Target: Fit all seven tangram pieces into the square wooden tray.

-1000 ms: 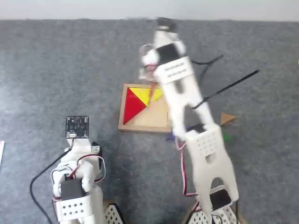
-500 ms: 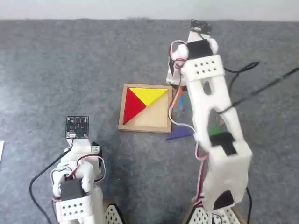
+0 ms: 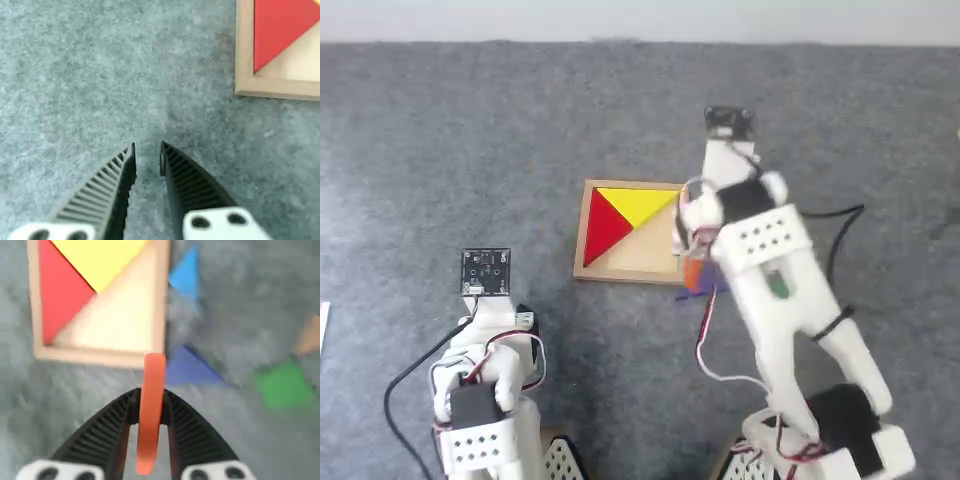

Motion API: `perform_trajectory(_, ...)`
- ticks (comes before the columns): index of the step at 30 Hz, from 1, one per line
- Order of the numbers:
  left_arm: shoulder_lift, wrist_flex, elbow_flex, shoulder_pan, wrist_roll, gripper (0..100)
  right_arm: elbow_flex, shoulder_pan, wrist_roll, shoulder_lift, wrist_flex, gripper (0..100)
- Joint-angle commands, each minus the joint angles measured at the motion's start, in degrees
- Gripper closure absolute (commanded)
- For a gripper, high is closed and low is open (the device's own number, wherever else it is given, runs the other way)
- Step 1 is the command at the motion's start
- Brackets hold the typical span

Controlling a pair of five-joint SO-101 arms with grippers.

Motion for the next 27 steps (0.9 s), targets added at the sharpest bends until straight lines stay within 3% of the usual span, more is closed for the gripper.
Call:
perform_trajectory(1, -1.05, 0.18, -0.66, 0.18, 0.0, 92, 7.74, -1.71, -8.62, -0.22, -24.04, 99.1)
perform_trajectory(4, -1.05, 0.18, -0.66, 0.18, 0.0, 92, 10.02, -3.12, -16.53, 5.76, -36.97, 99.1)
perform_trajectory(10, -1.05, 0.18, -0.66, 0.18, 0.0, 92, 8.26, -4.35, -20.48, 17.01, -48.66, 99.1)
perform_trajectory(19, -1.05, 0.18, -0.66, 0.18, 0.0, 92, 8.44, -2.07, -20.57, 18.15, -46.46, 97.6)
perform_trajectory(24, -1.05, 0.18, -0.66, 0.18, 0.0, 92, 8.44, -2.07, -20.57, 18.51, -46.55, 79.3)
perform_trajectory(27, -1.05, 0.18, -0.66, 0.18, 0.0, 92, 8.35, -1.89, -20.13, 18.51, -46.73, 77.9)
